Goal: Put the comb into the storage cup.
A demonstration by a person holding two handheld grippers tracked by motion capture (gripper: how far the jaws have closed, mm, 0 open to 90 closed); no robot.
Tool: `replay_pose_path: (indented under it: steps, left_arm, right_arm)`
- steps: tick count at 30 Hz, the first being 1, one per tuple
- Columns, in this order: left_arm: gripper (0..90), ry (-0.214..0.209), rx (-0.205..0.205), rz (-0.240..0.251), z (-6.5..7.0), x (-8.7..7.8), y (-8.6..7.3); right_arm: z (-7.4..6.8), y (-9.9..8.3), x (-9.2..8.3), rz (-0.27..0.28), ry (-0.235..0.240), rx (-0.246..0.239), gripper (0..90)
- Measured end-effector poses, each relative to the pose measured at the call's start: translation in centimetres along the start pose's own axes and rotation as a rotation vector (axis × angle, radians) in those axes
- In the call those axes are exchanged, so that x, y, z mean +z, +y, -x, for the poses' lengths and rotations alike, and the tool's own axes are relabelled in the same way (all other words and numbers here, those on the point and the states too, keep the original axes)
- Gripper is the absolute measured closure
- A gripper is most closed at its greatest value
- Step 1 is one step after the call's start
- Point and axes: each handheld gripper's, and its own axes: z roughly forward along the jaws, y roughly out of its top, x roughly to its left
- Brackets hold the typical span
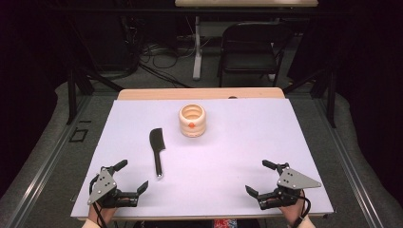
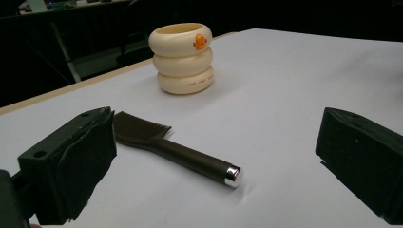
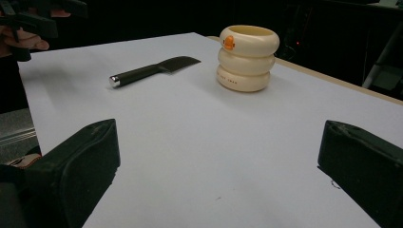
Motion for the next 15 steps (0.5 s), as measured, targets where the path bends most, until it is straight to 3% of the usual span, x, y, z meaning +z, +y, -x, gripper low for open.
replay_pose_path:
  steps: [15]
  left_arm:
    - [0.1, -0.012, -0.008, -0.043, 0.25, 0.69, 0.52]
  right_arm:
    - [-0.02, -0.02, 0.08, -0.01, -0.003, -0.004, 0.0]
